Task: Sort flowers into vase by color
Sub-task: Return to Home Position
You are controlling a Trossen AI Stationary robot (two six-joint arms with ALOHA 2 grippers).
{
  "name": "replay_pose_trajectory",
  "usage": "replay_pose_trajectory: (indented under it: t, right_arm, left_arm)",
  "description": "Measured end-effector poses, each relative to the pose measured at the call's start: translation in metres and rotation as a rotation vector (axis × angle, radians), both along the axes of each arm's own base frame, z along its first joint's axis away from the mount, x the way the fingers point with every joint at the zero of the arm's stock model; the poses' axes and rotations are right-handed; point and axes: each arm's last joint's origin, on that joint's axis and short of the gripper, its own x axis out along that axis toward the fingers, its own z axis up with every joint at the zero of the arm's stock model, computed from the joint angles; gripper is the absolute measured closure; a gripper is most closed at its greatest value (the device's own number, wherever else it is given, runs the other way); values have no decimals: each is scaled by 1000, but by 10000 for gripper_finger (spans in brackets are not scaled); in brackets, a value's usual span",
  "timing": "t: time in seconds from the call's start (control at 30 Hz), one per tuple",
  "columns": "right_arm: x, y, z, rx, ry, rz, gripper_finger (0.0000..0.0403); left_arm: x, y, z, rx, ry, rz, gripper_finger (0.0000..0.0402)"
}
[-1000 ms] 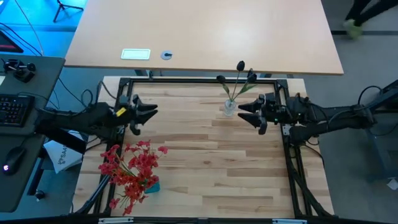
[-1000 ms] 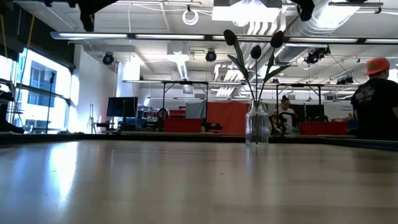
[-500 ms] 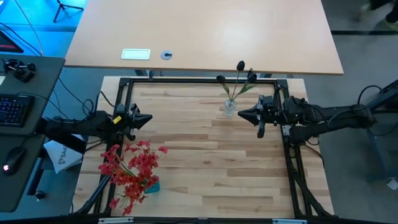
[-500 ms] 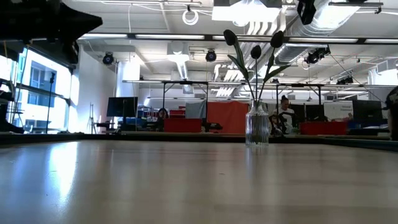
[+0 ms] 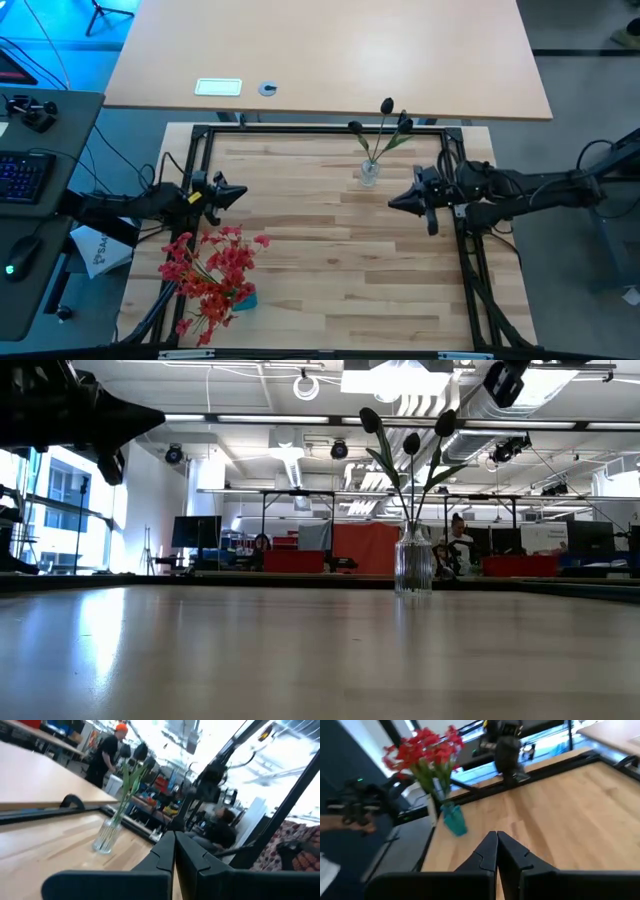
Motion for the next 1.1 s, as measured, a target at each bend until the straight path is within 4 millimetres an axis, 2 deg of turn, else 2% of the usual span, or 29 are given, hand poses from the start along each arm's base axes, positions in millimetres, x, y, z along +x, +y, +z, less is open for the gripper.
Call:
replay_pose_trajectory:
  t: [0.2, 0.43, 0.63, 0.77, 1.1]
  right_arm:
    - [-24, 1, -36, 25, -8, 42, 402]
    - [-40, 1, -87, -13, -294, 51, 403]
    - [-47, 0, -127, -27, -430, 48, 403]
    - [-47, 0, -136, -114, -370, 72, 403]
    - [-47, 0, -163, -127, -90, 80, 403]
  left_arm:
    - [0, 0, 0, -13, -4, 12, 401]
    - [0, 1, 0, 95, 29, 40, 401]
    - [0, 1, 0, 105, 32, 42, 401]
    - [0, 1, 0, 105, 32, 41, 401]
    - [0, 1, 0, 105, 31, 41, 401]
